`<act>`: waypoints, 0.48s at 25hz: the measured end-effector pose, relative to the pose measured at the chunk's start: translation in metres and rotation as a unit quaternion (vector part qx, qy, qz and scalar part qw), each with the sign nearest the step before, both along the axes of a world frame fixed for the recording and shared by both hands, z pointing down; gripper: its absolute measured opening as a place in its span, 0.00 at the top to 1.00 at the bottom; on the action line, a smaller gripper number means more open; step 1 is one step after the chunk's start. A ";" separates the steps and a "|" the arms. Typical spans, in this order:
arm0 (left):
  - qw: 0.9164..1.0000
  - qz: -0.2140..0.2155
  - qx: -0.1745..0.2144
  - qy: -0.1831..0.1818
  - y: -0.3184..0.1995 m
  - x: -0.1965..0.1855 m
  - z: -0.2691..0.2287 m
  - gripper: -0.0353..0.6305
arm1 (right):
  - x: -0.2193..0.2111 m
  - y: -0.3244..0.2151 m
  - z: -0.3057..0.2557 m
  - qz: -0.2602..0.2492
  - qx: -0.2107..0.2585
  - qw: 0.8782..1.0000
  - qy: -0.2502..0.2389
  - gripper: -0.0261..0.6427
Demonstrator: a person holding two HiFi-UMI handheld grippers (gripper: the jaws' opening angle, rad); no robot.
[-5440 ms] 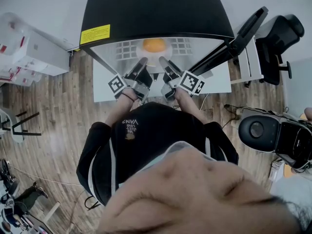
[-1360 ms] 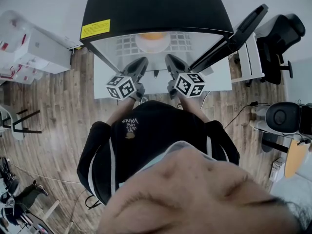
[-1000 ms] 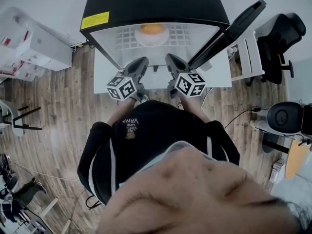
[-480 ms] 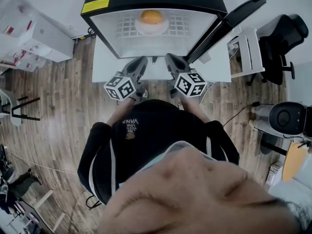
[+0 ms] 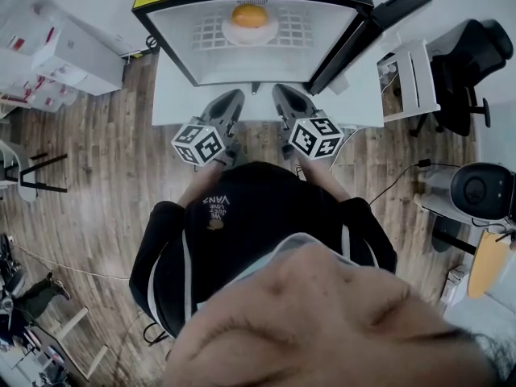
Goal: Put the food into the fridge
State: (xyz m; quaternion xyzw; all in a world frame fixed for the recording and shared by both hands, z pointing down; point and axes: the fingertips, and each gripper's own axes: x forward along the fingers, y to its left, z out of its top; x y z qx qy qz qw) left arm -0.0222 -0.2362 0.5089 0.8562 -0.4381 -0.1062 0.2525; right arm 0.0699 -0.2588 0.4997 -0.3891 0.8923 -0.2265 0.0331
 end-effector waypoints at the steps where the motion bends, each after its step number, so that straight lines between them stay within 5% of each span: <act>1: 1.000 0.000 0.001 0.001 0.001 0.000 0.000 0.91 | 0.000 0.001 0.001 0.001 -0.001 1.000 0.000 0.94; 12: 1.000 0.014 0.008 0.003 0.005 -0.012 -0.005 0.91 | -0.009 0.011 -0.002 0.018 0.003 1.000 0.001 0.94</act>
